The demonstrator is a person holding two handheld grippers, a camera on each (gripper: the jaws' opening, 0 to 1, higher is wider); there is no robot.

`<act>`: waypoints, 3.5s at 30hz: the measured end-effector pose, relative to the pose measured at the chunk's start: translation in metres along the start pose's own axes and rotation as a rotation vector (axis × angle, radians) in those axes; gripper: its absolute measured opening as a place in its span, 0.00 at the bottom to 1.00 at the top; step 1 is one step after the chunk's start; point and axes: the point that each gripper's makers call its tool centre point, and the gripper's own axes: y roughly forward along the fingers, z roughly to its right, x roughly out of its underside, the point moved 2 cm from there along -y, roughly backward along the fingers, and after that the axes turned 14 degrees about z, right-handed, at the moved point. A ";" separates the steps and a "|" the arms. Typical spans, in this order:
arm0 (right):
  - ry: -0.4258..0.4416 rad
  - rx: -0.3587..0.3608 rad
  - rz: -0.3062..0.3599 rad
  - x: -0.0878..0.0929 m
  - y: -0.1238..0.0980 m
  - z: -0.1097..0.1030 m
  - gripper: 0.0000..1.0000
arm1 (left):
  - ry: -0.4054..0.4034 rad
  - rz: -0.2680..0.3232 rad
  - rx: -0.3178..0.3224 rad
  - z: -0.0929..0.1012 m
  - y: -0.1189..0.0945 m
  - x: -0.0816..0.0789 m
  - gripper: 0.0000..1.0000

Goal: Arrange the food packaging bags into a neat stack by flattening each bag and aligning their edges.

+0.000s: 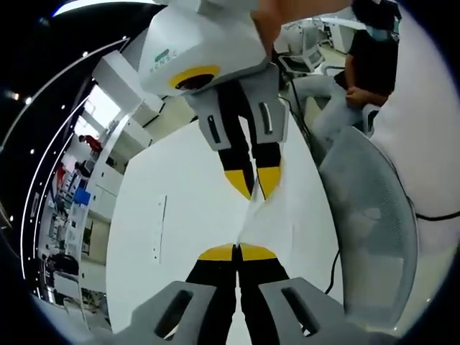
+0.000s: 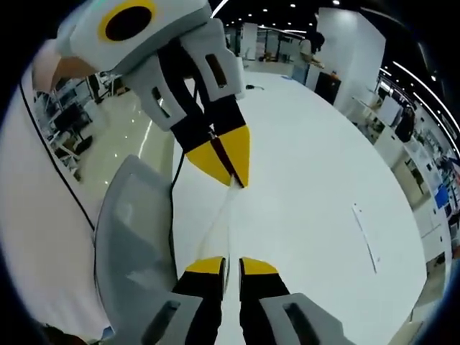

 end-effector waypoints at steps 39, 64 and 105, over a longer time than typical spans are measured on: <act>-0.084 0.039 -0.051 0.001 0.008 0.005 0.00 | -0.120 0.021 -0.038 0.011 0.001 0.011 0.00; -0.103 0.055 -0.084 0.002 0.009 0.006 0.00 | -0.062 0.117 0.005 0.030 0.015 -0.036 0.12; -0.096 0.071 -0.079 -0.001 0.004 0.000 0.00 | -0.050 0.025 0.055 0.041 0.036 -0.024 0.08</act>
